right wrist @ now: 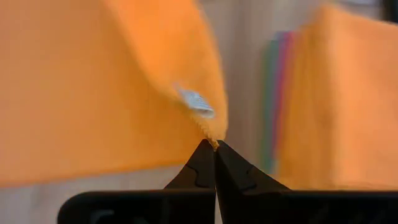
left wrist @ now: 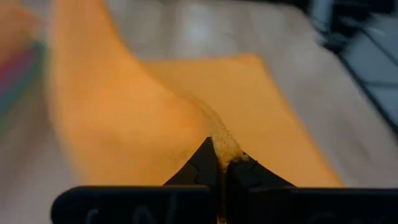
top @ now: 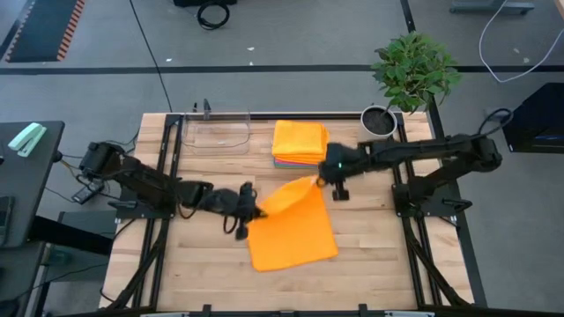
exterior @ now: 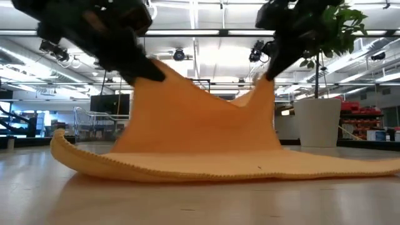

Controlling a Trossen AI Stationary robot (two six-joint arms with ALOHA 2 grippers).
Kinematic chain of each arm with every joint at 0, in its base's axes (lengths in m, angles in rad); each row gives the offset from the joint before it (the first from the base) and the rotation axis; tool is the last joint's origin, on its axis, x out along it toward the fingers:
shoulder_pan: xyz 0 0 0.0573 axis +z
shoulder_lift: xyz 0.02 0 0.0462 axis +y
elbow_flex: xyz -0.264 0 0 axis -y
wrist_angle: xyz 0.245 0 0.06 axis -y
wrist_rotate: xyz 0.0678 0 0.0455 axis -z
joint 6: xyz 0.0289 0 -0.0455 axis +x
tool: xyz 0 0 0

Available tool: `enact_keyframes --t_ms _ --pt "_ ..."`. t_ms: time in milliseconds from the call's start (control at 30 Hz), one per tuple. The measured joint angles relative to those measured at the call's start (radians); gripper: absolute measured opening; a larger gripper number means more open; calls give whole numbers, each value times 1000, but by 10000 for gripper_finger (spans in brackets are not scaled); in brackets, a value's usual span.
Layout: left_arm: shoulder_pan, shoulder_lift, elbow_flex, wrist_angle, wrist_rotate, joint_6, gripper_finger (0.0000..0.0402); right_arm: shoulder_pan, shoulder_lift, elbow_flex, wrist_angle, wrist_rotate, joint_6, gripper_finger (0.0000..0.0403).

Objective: Fold microfiber towels
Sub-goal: Fold the orange towel

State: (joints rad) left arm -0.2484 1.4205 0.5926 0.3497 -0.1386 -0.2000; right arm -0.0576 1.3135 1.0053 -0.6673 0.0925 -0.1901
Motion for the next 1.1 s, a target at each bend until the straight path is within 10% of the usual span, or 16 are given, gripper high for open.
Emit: enact_keyframes --t_ms 467,1100 --pt "-204 146 -1 15 51 -149 5 484 1 -320 278 11 572 0" --pt "-261 261 -1 158 12 -322 5 654 159 -300 417 48 839 0"
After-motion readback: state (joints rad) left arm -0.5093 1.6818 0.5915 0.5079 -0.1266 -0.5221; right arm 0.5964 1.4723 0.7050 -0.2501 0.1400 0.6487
